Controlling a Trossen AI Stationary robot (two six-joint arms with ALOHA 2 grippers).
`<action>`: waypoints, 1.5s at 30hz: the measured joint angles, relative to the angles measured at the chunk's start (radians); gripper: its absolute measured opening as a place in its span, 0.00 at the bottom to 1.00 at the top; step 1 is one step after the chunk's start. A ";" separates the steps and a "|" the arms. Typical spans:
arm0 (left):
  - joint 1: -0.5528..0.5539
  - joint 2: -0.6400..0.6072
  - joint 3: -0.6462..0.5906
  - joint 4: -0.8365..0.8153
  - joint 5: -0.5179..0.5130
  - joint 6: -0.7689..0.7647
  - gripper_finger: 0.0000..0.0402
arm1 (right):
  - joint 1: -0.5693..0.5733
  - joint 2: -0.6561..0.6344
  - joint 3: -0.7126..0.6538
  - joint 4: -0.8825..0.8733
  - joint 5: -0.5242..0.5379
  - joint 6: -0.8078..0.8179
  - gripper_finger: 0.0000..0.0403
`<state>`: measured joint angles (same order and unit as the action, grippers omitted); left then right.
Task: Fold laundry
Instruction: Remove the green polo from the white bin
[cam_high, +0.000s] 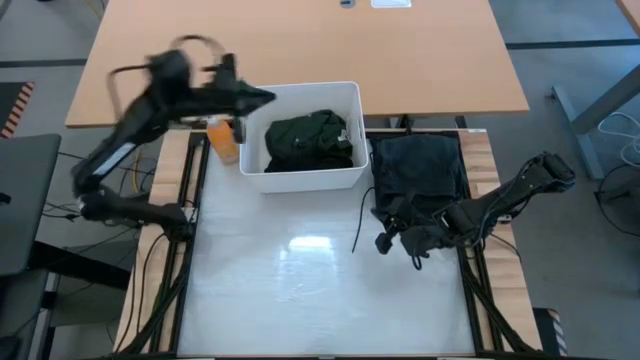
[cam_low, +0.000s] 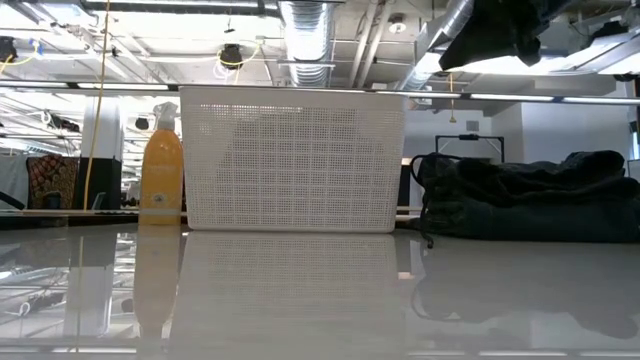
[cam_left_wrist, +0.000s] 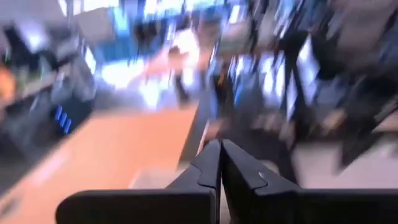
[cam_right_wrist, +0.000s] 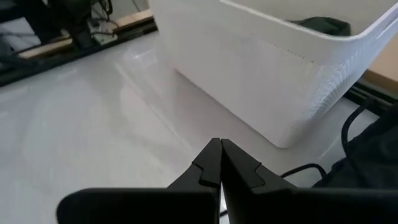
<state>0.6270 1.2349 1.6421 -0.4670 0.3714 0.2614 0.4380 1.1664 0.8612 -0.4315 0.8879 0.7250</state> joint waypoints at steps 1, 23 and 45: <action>0.000 -0.020 0.001 0.012 0.012 -0.024 0.00 | -0.007 0.000 0.000 0.009 0.002 0.000 0.07; 0.018 0.571 0.043 -0.028 -0.472 -0.207 0.34 | 0.050 0.067 0.000 0.014 -0.048 0.010 0.07; 0.040 1.141 0.424 -0.411 -0.482 -0.265 0.30 | -0.042 0.157 -0.001 -0.162 -0.104 0.008 0.07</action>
<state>0.6674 2.3757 2.0657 -0.8776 -0.1106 -0.0039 0.3958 1.3231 0.8604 -0.5932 0.7837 0.7328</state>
